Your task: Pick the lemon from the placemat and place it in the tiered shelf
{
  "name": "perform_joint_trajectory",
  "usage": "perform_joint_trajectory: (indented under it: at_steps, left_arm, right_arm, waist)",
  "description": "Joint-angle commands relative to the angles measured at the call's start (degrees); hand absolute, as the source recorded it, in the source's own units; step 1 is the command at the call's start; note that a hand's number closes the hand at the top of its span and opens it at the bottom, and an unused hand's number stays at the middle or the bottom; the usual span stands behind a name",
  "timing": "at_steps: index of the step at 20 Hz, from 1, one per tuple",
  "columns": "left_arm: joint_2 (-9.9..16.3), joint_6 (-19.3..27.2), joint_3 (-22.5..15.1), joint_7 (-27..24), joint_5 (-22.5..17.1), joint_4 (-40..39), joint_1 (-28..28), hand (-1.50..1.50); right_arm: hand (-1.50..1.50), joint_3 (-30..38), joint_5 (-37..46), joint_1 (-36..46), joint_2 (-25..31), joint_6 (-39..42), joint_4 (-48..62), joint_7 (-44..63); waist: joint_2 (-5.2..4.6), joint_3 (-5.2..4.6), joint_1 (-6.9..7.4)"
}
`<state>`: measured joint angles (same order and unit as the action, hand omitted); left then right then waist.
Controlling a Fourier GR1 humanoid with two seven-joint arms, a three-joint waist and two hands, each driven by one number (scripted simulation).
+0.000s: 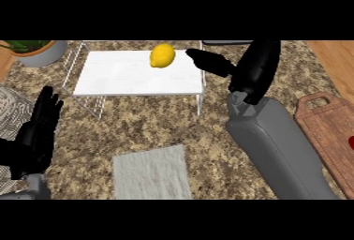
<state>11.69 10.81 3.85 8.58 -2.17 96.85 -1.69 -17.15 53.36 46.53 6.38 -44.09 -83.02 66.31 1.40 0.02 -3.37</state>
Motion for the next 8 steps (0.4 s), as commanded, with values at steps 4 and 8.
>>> perform_joint_trajectory:
  at_steps: [4,8]
  left_arm:
    - [-1.08,0.58,-0.83,-0.03,0.99,-0.46,-0.45,0.0]
    - [-0.28,-0.68,-0.4,0.48,0.35,1.82,0.86,0.0]
  right_arm:
    - [-1.5,-1.57,1.18,-16.11,4.61,11.84,-28.99,8.35]
    - [-1.5,-2.03,1.88,-25.25,6.62,15.48,-41.49,8.43]
  waist:
    - [-0.47,-0.05,0.44]
    - [-0.73,-0.04,1.69]
